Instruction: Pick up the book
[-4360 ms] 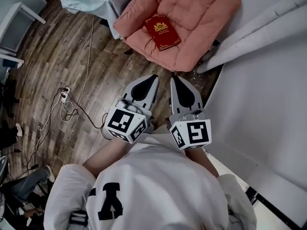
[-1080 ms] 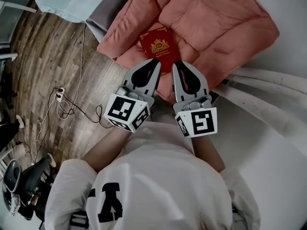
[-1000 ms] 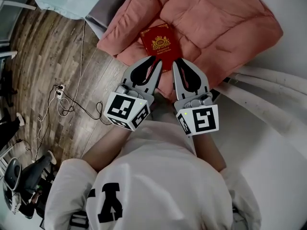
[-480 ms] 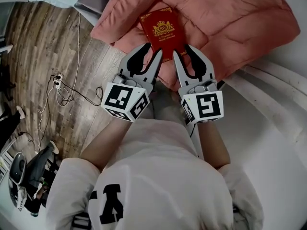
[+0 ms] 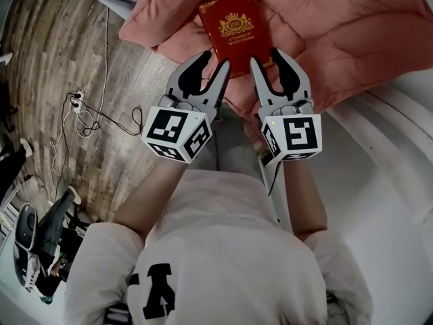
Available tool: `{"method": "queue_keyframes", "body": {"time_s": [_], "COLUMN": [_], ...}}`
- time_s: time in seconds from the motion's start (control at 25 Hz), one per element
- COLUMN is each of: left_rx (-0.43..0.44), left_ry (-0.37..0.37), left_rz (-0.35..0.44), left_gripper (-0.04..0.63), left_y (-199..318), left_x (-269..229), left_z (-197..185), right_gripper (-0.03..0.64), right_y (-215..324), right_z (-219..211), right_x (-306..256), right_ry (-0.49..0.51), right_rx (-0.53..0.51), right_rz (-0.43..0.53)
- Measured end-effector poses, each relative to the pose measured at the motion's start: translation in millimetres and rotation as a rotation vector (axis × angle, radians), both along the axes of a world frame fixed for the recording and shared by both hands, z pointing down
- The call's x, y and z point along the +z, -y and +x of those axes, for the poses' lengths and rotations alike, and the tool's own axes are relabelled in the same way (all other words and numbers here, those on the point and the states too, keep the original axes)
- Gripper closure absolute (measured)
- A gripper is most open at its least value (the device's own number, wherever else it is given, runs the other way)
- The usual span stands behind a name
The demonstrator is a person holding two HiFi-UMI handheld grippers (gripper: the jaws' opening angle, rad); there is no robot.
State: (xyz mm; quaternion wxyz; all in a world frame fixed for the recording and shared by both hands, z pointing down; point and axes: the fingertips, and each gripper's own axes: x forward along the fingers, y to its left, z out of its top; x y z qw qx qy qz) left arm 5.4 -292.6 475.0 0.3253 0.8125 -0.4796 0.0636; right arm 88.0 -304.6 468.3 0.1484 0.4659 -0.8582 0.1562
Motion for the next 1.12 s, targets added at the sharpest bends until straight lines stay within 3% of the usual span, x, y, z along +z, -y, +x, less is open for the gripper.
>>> {"method": "queue_keyframes", "body": {"time_s": [0.4,1.12], "left_rx": [-0.052,-0.063], "left_ry": [0.004,0.019], "left_rz": [-0.069,-0.201], "left_gripper": [0.445,0.376], "left_y": [3.7,7.5], "left_x": [53.3,144.1], "left_z": [-8.0,0.2], "right_gripper": [0.442,0.396], "right_y": [5.6,28.6], "right_z": [12.5,25.8], "right_x": [56.6,153.1], "right_ry": [-0.027,-0.112], "right_rx": [0.021,0.018], "right_rz": [-0.076,-0.158]}}
